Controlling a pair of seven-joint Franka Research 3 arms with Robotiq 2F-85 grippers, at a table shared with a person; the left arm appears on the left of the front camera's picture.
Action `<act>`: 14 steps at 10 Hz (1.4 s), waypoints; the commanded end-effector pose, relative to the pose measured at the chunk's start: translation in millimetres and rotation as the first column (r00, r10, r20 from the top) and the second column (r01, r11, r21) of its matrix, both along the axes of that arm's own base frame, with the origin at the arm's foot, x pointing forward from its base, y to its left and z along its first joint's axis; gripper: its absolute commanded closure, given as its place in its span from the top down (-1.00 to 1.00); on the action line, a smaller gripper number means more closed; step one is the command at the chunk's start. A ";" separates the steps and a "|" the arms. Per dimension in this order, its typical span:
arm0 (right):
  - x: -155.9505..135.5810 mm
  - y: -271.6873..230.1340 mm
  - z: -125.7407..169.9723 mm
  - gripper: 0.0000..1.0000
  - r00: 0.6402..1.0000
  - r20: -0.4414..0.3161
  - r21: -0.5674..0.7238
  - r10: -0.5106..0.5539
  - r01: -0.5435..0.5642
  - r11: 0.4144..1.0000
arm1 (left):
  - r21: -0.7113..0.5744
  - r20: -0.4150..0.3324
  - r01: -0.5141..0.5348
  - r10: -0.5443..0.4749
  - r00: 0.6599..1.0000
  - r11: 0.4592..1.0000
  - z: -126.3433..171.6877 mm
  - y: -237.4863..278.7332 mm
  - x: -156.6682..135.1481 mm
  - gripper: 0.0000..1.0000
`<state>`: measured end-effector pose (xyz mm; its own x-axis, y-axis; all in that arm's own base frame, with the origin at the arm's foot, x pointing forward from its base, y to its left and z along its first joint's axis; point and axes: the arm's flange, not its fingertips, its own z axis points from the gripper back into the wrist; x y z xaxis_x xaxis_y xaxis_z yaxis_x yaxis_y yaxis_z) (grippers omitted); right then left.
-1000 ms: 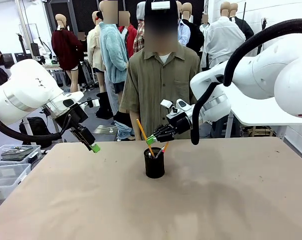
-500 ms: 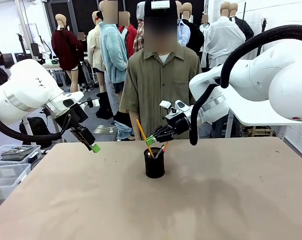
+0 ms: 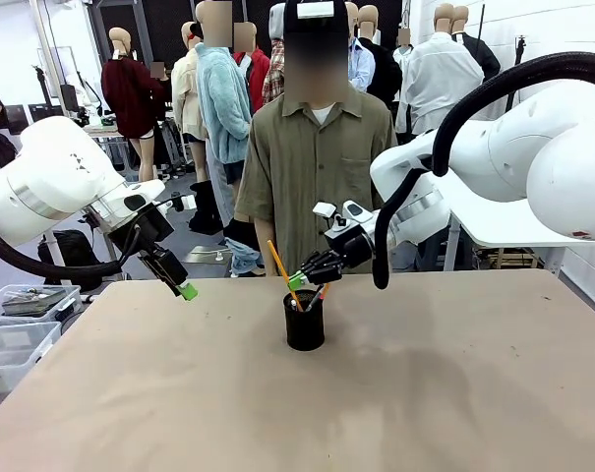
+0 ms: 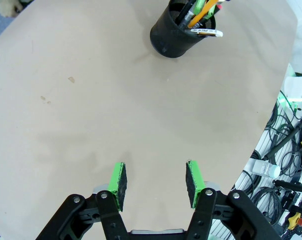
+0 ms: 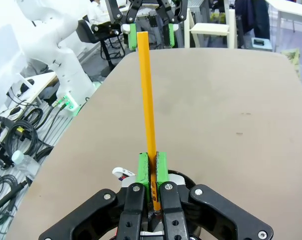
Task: Place the pens into the pen holder.
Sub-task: Pick up a writing instrument from the table and place it into the Pen holder.
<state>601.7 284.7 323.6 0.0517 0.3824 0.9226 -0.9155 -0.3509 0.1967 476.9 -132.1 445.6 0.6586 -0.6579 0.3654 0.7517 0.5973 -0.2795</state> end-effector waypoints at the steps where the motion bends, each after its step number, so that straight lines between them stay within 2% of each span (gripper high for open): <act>1: 8.8 3.3 -0.9 -1.00 0.999 -0.039 -0.024 0.034 -0.035 0.999 | -0.003 0.002 0.012 -0.012 1.000 1.000 0.6 1.9 0.5 0.26; 5: 6.9 4.4 -1.5 -1.00 0.998 -0.038 -0.031 0.052 -0.053 0.998 | -0.003 0.002 0.012 -0.012 1.000 1.000 0.6 1.9 0.5 0.26; 6: 6.7 3.6 -0.7 -0.81 0.998 -0.036 -0.030 0.048 -0.049 0.998 | -0.003 0.002 0.012 -0.012 1.000 1.000 0.6 1.9 0.5 0.26; 8: 6.2 1.6 0.1 -0.27 0.999 -0.028 -0.027 0.043 -0.044 0.999 | -0.003 0.002 0.012 -0.012 1.000 1.000 0.6 1.9 0.5 0.26; 12: 4.2 -3.4 1.4 -0.27 0.999 -0.008 -0.019 0.032 -0.032 0.999 | -0.003 0.002 0.012 -0.012 1.000 1.000 0.6 1.9 0.5 0.26; 14: -7.7 -14.7 18.8 -0.27 0.999 0.052 -0.009 0.003 -0.002 1.000 | -0.003 0.002 0.012 -0.012 1.000 1.000 0.6 1.9 0.5 0.26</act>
<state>606.9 278.4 331.5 0.0397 0.3892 0.9203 -0.9129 -0.3603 0.1917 476.9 -132.1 445.6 0.6586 -0.6579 0.3653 0.7517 0.5973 -0.2795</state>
